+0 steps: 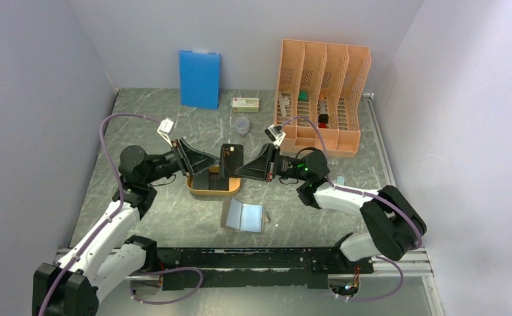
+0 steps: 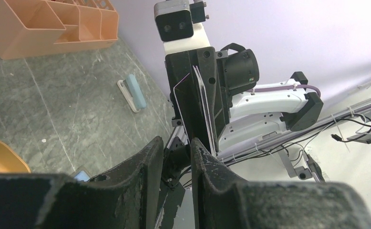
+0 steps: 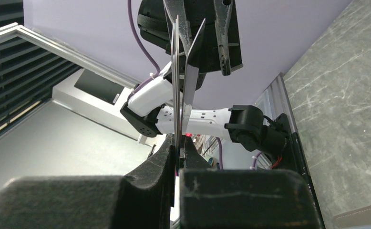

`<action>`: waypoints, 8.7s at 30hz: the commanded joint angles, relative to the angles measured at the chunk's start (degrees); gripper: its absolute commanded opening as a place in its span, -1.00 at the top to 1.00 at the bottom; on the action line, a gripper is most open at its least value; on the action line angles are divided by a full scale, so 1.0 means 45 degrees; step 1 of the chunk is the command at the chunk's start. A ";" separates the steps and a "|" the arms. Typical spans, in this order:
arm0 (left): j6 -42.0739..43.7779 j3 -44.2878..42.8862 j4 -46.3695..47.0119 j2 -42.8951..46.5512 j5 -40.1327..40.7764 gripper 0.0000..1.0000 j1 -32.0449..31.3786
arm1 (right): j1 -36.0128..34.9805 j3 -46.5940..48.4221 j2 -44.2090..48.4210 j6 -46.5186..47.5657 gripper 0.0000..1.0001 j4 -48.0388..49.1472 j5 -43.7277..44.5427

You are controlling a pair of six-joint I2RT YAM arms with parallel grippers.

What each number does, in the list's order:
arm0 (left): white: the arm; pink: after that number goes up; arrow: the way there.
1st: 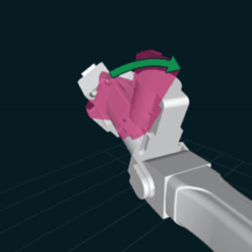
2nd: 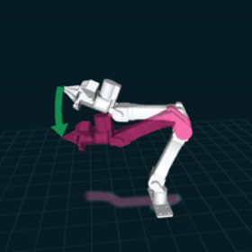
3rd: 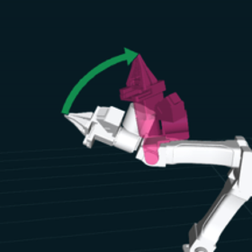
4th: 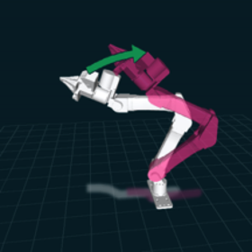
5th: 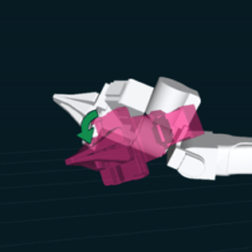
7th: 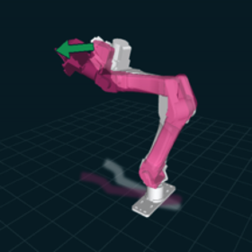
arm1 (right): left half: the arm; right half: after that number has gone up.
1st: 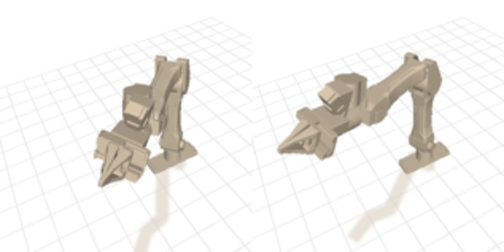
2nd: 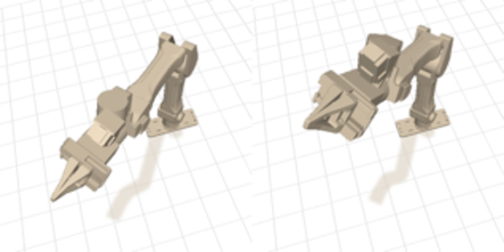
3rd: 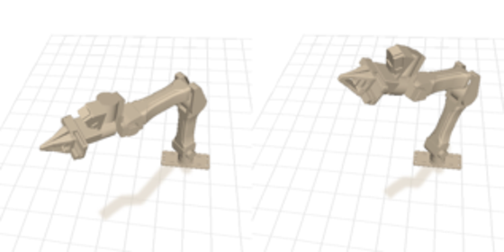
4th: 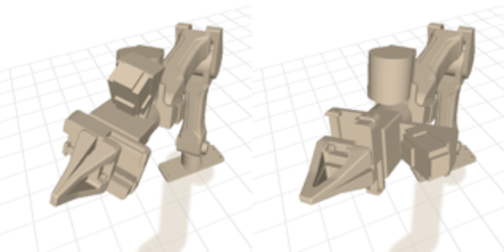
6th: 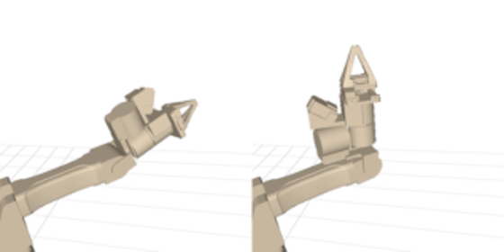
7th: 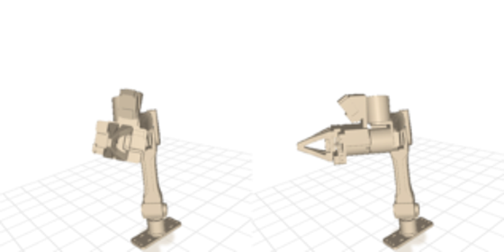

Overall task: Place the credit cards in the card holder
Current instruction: Pick up the credit card from the card holder, then place the credit card in the storage box, then insert the credit card into the card holder.

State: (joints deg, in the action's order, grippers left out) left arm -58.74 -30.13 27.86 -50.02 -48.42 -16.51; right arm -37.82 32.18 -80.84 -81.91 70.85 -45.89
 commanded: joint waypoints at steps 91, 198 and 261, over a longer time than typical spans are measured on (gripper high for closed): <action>0.5457 -0.2841 -1.2051 0.1879 1.1189 0.91 0.0024 | -0.2252 0.6641 -0.8381 0.2873 1.00 -1.0462 0.3825; 0.3114 0.1204 -0.7581 -0.0441 1.0266 0.67 -0.9227 | -0.1889 -0.1809 0.6145 0.7568 1.00 -1.6552 0.6817; 0.0827 0.3224 -0.8393 -0.0695 1.2901 0.90 -0.9358 | -0.2908 -0.1400 -0.0707 0.4023 1.00 -1.2266 0.6064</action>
State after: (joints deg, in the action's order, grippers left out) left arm -54.72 -16.03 -9.34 -54.17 8.97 -58.35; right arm -50.70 24.71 -83.05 -63.51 15.22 -22.00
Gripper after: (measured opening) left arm 0.054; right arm 0.008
